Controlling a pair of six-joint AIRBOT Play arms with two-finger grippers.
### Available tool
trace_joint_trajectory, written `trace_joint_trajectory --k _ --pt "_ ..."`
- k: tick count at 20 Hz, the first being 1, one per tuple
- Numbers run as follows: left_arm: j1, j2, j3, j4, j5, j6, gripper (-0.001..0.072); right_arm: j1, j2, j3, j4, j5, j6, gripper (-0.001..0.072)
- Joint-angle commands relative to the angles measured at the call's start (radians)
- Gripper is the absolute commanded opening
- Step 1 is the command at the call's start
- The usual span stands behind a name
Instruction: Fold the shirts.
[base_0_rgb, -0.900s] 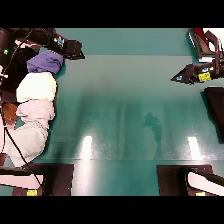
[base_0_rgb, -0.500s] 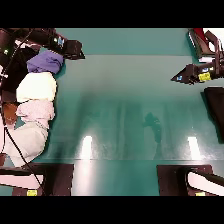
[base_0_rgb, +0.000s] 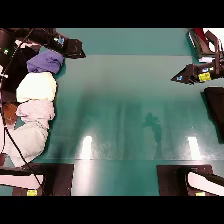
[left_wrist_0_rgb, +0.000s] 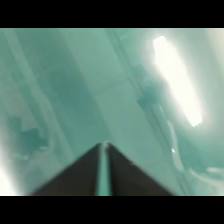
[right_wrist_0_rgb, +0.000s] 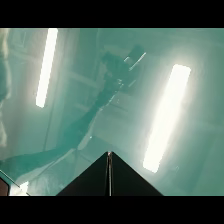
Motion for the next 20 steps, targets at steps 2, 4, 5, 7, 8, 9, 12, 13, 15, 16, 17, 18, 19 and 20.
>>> trace_joint_trajectory --k 2,4,5,7,8,9,12,13,15,16,17,18,19,20 --pt "0.003 -0.01 0.0 0.382 0.171 -0.037 0.0625 -0.001 0.0 0.0 0.0 0.002 0.0 0.0014" --pt "0.038 -0.045 0.0 0.578 0.219 -0.102 0.0625 0.0 0.0 0.0 0.001 0.001 0.0 0.0014" --pt "0.075 -0.074 0.0 0.579 0.234 -0.119 0.0625 0.0 0.0 0.0 0.001 0.001 0.0 0.0014" --pt "0.158 -0.15 0.0 0.566 0.251 -0.141 0.0626 0.0 0.0 0.0 0.001 0.002 0.0 0.0014" --pt "0.2 -0.192 0.0 0.547 0.265 -0.141 0.0626 0.0 0.0 0.0 0.001 0.001 0.0 0.0014" --pt "0.235 -0.229 0.0 0.522 0.282 -0.14 0.0626 0.0 0.0 0.0 0.001 0.0 0.0 0.0014" --pt "0.319 -0.328 0.0 0.5 0.33 -0.132 0.0627 0.0 0.0 0.0 0.001 0.001 0.0 0.0014" --pt "0.339 -0.354 0.0 0.495 0.351 -0.132 0.0627 0.0 0.0 0.0 0.001 0.0 0.0 0.0014" --pt "0.362 -0.391 0.0 0.496 0.394 -0.105 0.0627 0.0 0.0 0.0 0.001 -0.004 0.0 0.0014" --pt "0.367 -0.406 0.0 0.496 0.409 -0.074 0.0627 0.0 0.0 0.0 0.001 -0.005 0.0 0.0014" --pt "0.369 -0.418 0.0 0.5 0.419 -0.048 0.0626 0.0 0.0 0.0 0.001 -0.005 0.0 0.0014" --pt "0.369 -0.429 0.0 0.5 0.435 -0.032 0.0626 0.0 0.0 0.0 0.001 -0.006 0.0 0.0014" --pt "0.369 -0.441 0.0 0.5 0.451 -0.028 0.0626 0.0 0.0 0.0 0.001 -0.007 0.0 0.0013" --pt "0.369 -0.448 0.001 0.5 0.466 -0.028 0.0625 0.0 0.0 0.0 0.001 -0.007 0.0 0.0014"
